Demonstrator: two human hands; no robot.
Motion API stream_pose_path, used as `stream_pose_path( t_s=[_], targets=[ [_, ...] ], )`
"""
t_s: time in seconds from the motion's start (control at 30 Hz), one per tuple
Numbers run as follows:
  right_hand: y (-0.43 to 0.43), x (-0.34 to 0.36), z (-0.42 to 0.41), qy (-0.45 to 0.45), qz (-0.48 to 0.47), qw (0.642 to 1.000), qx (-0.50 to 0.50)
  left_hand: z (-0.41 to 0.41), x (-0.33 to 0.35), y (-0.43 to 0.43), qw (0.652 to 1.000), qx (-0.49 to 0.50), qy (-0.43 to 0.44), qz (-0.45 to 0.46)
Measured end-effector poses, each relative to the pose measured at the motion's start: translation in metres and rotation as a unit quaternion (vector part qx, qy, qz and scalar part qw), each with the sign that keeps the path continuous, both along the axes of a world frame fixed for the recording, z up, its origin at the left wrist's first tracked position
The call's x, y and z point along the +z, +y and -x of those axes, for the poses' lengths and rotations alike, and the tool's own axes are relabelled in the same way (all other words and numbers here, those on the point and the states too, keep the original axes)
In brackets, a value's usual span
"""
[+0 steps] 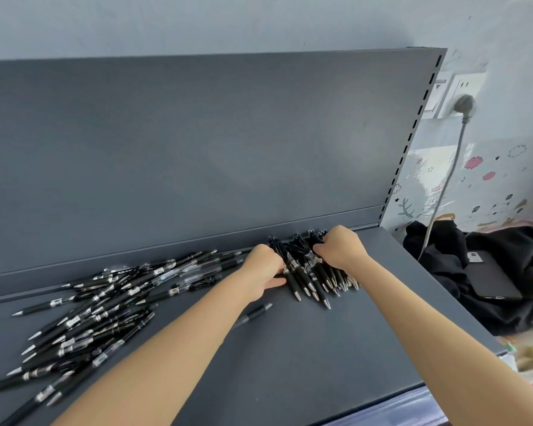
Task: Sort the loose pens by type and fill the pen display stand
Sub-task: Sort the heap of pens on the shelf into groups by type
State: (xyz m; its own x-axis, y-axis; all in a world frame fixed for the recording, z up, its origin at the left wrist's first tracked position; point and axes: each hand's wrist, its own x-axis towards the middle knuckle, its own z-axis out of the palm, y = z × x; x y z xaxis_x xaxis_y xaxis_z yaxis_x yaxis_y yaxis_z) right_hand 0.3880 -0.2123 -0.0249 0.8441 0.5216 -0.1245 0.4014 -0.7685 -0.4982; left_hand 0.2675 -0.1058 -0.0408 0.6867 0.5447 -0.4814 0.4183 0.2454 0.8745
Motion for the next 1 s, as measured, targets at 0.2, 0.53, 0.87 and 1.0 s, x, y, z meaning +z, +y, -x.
stream_pose_path(
  t_s=[0.2, 0.53, 0.87, 1.0],
  targets=[
    [0.009, 0.001, -0.003, -0.003, -0.020, 0.999, 0.025, -0.001, -0.001, 0.002, 0.998, 0.001, 0.025, -0.062],
    [-0.004, -0.012, 0.000, -0.061, 0.016, 0.985, 0.159, 0.006, -0.007, 0.008, 0.993, -0.017, -0.004, -0.119],
    [-0.013, -0.003, 0.039, -0.105, -0.065, 0.970, 0.212, 0.040, 0.010, 0.030, 0.945, -0.110, 0.030, -0.306],
    [-0.006, -0.003, 0.079, -0.095, -0.055, 0.944, 0.312, 0.087, 0.020, 0.047, 0.870, -0.191, 0.071, -0.450]
  ],
)
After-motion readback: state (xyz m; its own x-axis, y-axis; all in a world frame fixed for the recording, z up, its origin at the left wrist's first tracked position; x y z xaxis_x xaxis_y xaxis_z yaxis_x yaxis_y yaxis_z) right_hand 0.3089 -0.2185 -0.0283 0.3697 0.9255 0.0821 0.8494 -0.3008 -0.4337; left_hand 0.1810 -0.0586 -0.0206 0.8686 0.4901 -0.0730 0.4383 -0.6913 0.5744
